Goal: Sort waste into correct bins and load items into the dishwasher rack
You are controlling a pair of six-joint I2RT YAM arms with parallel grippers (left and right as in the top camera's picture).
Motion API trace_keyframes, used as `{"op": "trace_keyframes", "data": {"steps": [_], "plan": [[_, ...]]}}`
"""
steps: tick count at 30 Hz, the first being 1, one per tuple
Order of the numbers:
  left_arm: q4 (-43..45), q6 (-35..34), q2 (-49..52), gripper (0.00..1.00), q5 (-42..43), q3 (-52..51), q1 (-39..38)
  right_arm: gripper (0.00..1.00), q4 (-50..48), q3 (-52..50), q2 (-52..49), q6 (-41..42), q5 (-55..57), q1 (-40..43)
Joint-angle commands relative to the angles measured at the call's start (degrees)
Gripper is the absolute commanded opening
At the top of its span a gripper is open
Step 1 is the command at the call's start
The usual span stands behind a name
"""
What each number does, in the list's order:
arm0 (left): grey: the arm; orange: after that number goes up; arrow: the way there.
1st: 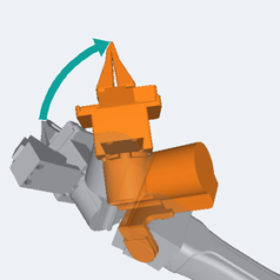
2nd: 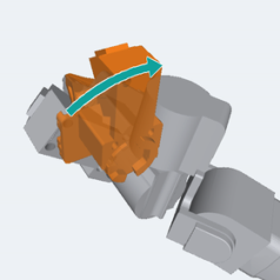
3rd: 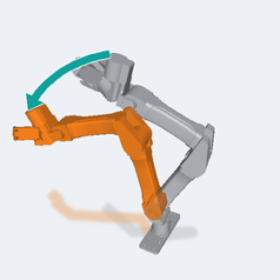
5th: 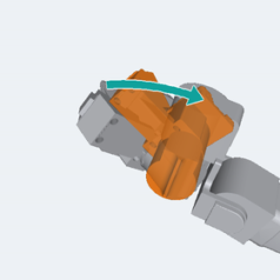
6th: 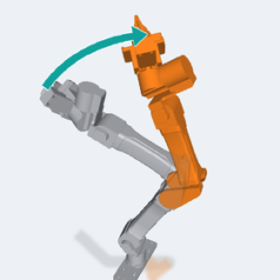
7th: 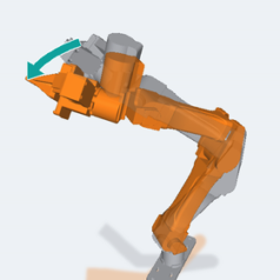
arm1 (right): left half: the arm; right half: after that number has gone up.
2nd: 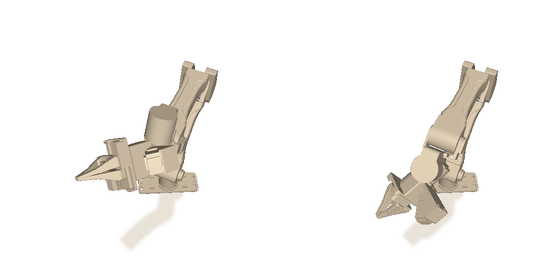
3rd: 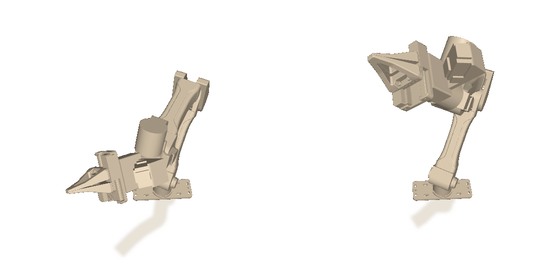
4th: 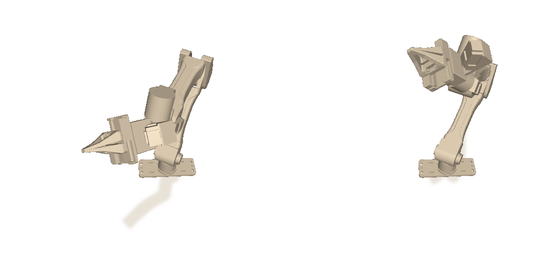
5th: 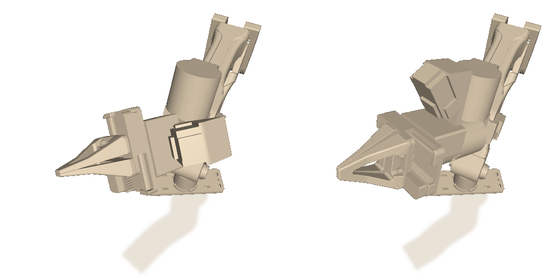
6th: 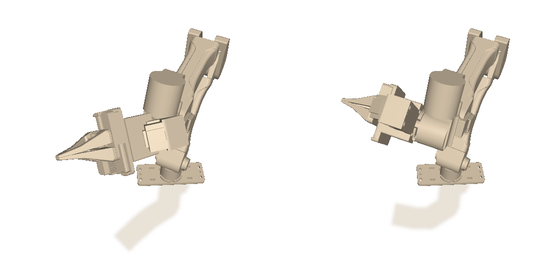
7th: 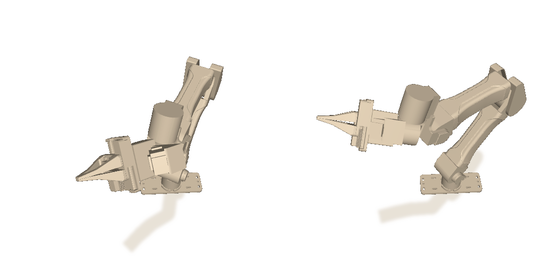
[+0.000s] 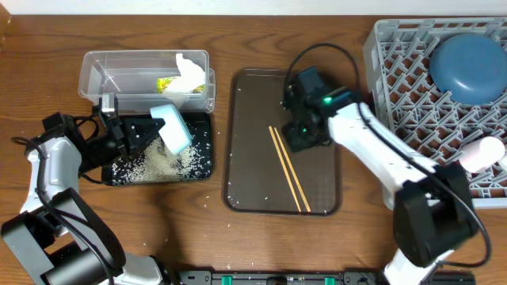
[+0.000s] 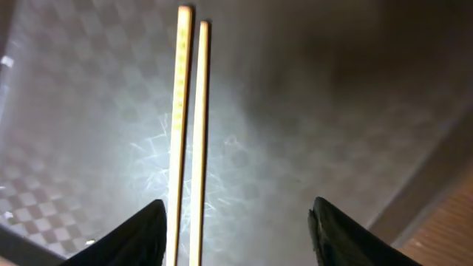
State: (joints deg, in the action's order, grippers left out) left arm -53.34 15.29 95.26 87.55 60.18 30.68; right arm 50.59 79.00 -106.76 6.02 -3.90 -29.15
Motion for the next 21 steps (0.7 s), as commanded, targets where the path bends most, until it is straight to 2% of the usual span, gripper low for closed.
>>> {"op": "trace_keyframes", "data": {"steps": [1, 6, 8, 10, 11, 13, 15, 21], "plan": [[0.1, 1.6, 0.3, 0.06, 2.6, -0.2, 0.3, 0.57, 0.1, 0.6, -2.3, 2.8, 2.6, -1.6], [2.9, 1.3, 0.3, 0.06, 0.5, -0.2, 0.5, 0.54, 0.5, 0.6, -6.0, 4.3, 2.6, -2.9], [1.7, -0.8, 0.2, 0.06, 2.6, -0.2, 0.5, 0.53, 0.6, 0.6, -7.0, 4.7, 2.7, -3.2], [1.9, 2.5, 0.0, 0.06, 0.9, -0.2, 0.4, 0.53, 0.9, 0.6, -7.8, 4.7, 2.7, -3.4], [3.7, 1.6, 0.2, 0.06, -2.1, -0.2, 0.6, 0.53, 0.9, 0.6, -8.0, 4.7, 2.7, -3.4], [6.4, -6.6, 1.2, 0.06, -6.4, -0.2, 1.1, 0.53, 0.9, 0.5, -8.4, 4.9, 2.9, -3.5], [5.9, -6.9, 2.9, 0.06, -1.2, -0.2, 1.2, 0.53, 1.4, 0.5, -8.7, 5.4, 2.8, -3.6], [4.5, -4.8, 4.4, 0.06, 1.9, -0.3, 1.2, 0.53, 1.4, -1.1, -8.7, 6.5, 2.8, -3.6]]}}
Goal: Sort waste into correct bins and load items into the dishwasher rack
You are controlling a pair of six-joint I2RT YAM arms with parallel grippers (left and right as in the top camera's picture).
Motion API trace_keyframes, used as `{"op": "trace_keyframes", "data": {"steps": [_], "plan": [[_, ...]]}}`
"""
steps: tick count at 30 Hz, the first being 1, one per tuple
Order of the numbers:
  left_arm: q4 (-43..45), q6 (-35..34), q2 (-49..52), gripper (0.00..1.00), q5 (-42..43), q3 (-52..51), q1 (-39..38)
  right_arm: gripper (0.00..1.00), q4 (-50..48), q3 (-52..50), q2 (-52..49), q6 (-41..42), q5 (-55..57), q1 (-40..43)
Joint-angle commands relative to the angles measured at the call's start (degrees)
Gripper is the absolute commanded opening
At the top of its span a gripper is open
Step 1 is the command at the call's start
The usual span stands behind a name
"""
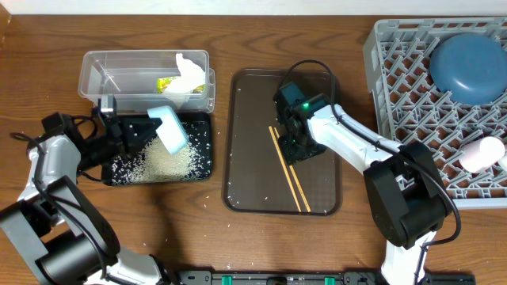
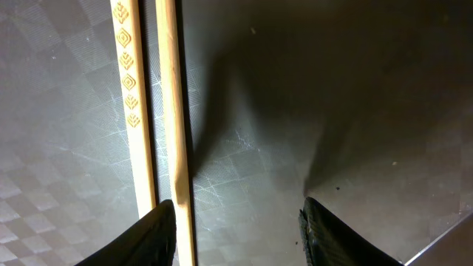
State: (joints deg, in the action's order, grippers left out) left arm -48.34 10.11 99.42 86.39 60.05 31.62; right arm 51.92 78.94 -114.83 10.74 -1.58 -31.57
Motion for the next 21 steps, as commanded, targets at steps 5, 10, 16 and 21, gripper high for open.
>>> {"op": "trace_keyframes", "data": {"steps": [5, 10, 16, 21], "plan": [[-1.4, -1.7, 0.4, 0.06, 3.7, -0.2, 0.3, 0.53, 0.1, -2.4, -0.6, 2.5, -0.3, -2.2], [-1.6, 1.3, 0.5, 0.06, 0.5, -0.2, 0.3, 0.53, -0.1, -3.5, -0.6, 2.5, 0.1, -3.6], [-1.0, 1.1, 0.6, 0.06, -7.0, -0.3, 0.3, 0.5, -0.1, -3.8, -0.6, 2.6, 0.3, -4.5], [-2.0, 1.2, 0.6, 0.06, -7.0, -0.3, 0.3, 0.4, 0.1, -4.7, -0.6, 2.6, 2.0, -4.5]]}}
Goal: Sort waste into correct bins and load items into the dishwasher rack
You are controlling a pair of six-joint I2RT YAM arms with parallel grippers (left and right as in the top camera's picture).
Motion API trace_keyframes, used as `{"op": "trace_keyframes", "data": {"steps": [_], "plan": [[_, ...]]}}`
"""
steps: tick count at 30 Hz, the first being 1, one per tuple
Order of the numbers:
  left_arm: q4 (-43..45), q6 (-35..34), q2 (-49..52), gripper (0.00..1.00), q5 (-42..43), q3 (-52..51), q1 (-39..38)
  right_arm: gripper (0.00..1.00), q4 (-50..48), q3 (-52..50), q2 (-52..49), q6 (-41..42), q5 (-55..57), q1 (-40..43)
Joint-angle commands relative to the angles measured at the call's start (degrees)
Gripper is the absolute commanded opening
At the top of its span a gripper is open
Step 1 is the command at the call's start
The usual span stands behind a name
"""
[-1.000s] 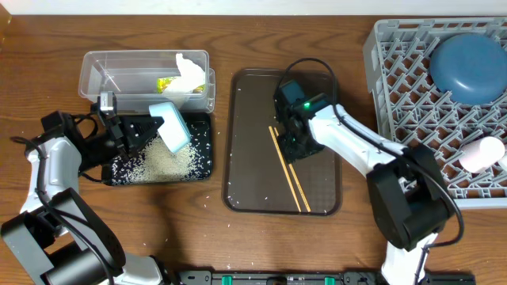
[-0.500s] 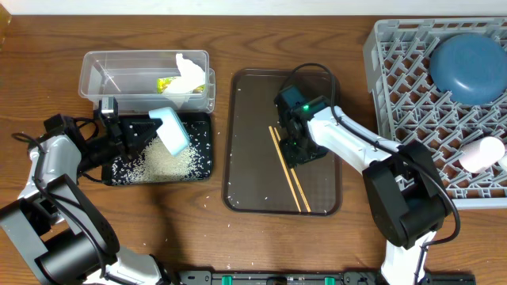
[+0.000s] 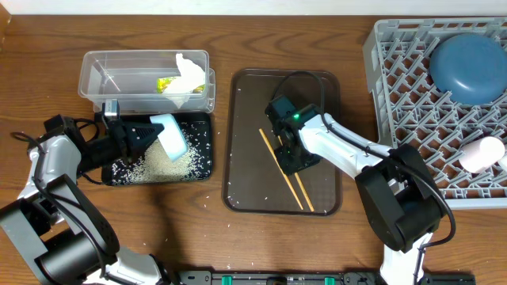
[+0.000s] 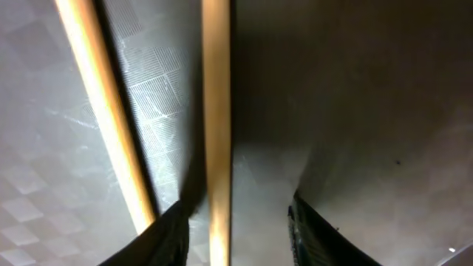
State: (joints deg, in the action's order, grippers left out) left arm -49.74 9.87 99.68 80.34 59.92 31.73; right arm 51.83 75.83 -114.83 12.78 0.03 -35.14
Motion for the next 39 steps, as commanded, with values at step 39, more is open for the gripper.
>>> {"op": "trace_keyframes", "data": {"steps": [39], "plan": [[18.6, -15.0, -15.7, 0.07, -49.6, 3.8, -47.1, 0.01, 1.0, 5.3, 23.3, -14.9, 0.9, 33.3]]}}
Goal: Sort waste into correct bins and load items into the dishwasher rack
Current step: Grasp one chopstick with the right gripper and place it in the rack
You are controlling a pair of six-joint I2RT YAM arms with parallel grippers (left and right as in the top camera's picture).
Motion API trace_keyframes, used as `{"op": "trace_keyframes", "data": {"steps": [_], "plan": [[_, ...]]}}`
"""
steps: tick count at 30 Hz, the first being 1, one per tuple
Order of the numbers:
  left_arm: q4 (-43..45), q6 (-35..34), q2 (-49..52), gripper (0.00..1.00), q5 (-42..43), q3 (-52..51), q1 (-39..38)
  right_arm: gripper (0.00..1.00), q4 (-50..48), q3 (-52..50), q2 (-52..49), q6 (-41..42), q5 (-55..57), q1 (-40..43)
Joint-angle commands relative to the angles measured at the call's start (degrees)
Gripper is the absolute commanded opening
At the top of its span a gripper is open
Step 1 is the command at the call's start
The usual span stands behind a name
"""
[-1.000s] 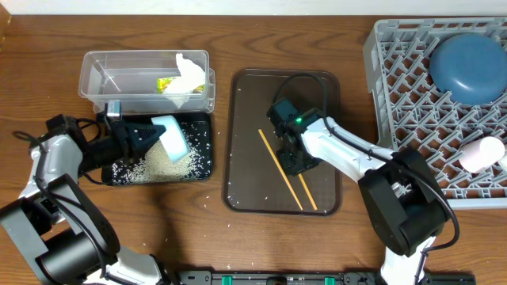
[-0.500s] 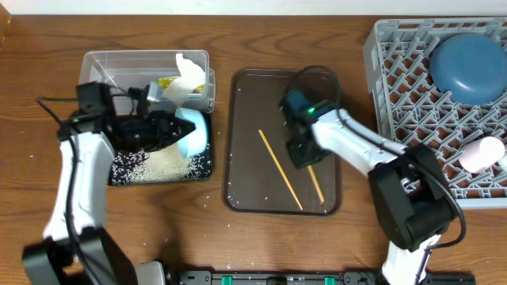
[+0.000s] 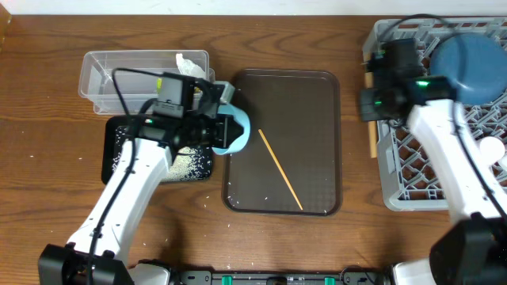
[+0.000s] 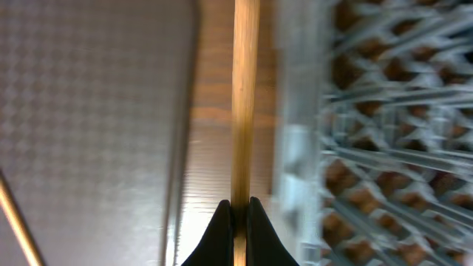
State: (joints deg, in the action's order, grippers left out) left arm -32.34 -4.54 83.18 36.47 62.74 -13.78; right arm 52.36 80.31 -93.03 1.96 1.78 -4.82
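Note:
My right gripper (image 3: 374, 101) is shut on one wooden chopstick (image 3: 372, 131), which hangs lengthwise over the wood strip between the brown tray (image 3: 317, 87) and the grey dishwasher rack (image 3: 412, 158). In the right wrist view the gripper (image 4: 238, 216) pinches the chopstick (image 4: 245, 96), with the rack (image 4: 384, 111) to its right. A second chopstick (image 3: 281, 170) lies diagonally on the tray. My left gripper (image 3: 215, 131) holds a light blue cup (image 3: 234, 131) at the tray's left edge.
A clear bin (image 3: 119, 71) with paper and wrapper waste stands at the back left. A black bin (image 3: 119, 150) with spilled rice sits in front of it. The rack holds a blue bowl (image 3: 467, 59) and a white cup (image 3: 491, 150).
My right gripper was down on the tray astride a chopstick. It is now shut on one chopstick beside the rack. The left gripper with the blue cup has moved from the black bin to the tray's edge.
The right gripper stood open over two chopstick ends on the tray, then lower beside them, then astride one. The left gripper kept the blue cup tipped over the rice bin. Now one chopstick is lifted to the rack's side and the cup is by the tray.

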Motion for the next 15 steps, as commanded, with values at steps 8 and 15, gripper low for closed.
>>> {"op": "trace_keyframes", "data": {"steps": [8, 15], "plan": [[2.0, -3.3, 4.6, 0.06, -5.6, 1.0, -5.2, 0.01, 4.2, -0.3, -1.3, -5.3, -0.3, 8.7], [2.0, -3.4, 6.7, 0.07, -5.7, 1.0, -8.4, 0.01, 6.1, -0.3, -6.4, -5.9, 2.4, 9.3]]}}
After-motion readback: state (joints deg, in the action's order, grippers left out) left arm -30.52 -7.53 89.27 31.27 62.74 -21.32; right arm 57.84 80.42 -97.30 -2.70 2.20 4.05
